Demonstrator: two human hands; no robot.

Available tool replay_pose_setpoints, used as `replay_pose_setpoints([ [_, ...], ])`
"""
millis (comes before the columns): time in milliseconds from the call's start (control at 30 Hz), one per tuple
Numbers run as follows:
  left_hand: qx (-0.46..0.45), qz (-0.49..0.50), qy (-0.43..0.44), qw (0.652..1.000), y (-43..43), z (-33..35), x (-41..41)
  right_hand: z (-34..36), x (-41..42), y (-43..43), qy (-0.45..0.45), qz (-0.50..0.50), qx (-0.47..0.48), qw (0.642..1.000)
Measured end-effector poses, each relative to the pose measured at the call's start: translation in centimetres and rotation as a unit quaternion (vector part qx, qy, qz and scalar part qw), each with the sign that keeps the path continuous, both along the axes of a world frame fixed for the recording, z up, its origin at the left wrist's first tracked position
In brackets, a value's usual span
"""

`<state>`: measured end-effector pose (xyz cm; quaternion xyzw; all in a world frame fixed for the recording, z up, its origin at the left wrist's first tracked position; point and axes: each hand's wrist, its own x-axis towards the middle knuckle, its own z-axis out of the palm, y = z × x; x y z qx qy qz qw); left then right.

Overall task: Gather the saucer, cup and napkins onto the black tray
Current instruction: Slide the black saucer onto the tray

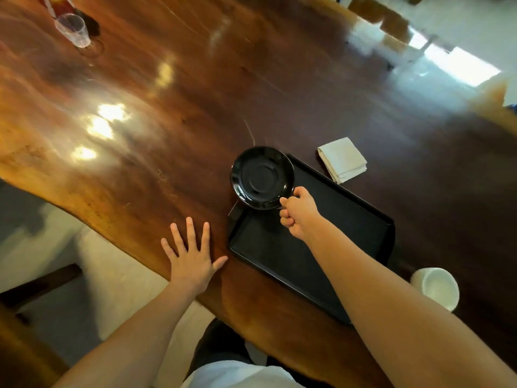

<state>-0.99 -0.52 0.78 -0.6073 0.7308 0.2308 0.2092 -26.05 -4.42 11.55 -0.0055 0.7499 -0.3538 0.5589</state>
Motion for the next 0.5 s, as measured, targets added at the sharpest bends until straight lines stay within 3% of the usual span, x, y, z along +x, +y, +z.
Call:
replay_pose_setpoints([
  [300,-0.028,0.018,-0.002,0.999,1.4,0.8,-0.6,-0.9,-4.0,4.6,-0.038,-0.153,-0.002,0.988],
  [500,-0.048,0.022,-0.012,0.999,3.3,0.6,-1.8,-2.0,-4.7,5.5,-0.041,-0.178,0.004,0.983],
])
